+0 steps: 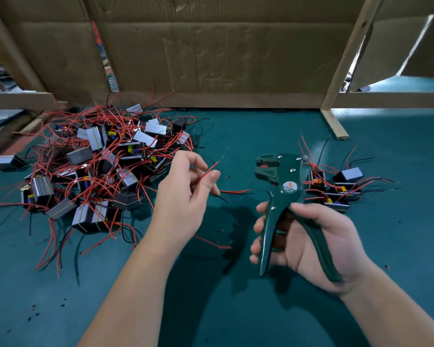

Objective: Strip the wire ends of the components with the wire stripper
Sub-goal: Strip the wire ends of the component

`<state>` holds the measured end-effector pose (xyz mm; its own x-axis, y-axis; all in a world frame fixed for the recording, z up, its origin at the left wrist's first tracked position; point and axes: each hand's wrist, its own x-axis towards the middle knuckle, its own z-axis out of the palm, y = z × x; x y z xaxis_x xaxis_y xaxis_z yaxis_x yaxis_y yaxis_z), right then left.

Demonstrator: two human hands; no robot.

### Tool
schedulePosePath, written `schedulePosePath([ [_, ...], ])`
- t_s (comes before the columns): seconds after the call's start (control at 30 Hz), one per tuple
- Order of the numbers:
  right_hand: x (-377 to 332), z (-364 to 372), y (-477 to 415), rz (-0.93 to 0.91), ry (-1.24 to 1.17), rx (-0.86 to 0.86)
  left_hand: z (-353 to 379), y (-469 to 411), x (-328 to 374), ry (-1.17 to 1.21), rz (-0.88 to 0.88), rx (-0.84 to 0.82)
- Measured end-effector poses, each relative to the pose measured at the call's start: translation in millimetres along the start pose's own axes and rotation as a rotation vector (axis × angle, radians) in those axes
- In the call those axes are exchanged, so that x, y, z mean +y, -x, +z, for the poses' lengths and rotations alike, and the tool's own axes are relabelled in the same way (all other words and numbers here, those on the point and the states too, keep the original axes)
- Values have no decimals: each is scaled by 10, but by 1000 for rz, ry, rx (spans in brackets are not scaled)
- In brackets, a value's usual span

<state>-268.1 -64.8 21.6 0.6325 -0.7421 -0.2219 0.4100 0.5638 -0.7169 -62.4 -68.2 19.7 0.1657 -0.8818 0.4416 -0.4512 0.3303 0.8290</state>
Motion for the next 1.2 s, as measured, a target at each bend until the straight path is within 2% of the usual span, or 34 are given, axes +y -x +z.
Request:
schedulePosePath([
  [0.17,40,16,21,248,123,1,29,-9,-7,35,-9,53],
  [0.3,146,86,20,374,157,-100,22,-18,8,155,-50,161],
  [0.47,236,172,10,206,7,-309,32,-5,35,137,-20,192],
  [0.73,176,145,46,128,-35,-382,47,10,107,145,9,209],
  [0.97,163,124,47,123,27,-303,47,11,107,77,44,208],
  [1.1,193,176,49,104,91,-119,64,14,56,35,59,188],
  [1.2,205,206,32,16,145,36,105,7,5,27,23,150],
])
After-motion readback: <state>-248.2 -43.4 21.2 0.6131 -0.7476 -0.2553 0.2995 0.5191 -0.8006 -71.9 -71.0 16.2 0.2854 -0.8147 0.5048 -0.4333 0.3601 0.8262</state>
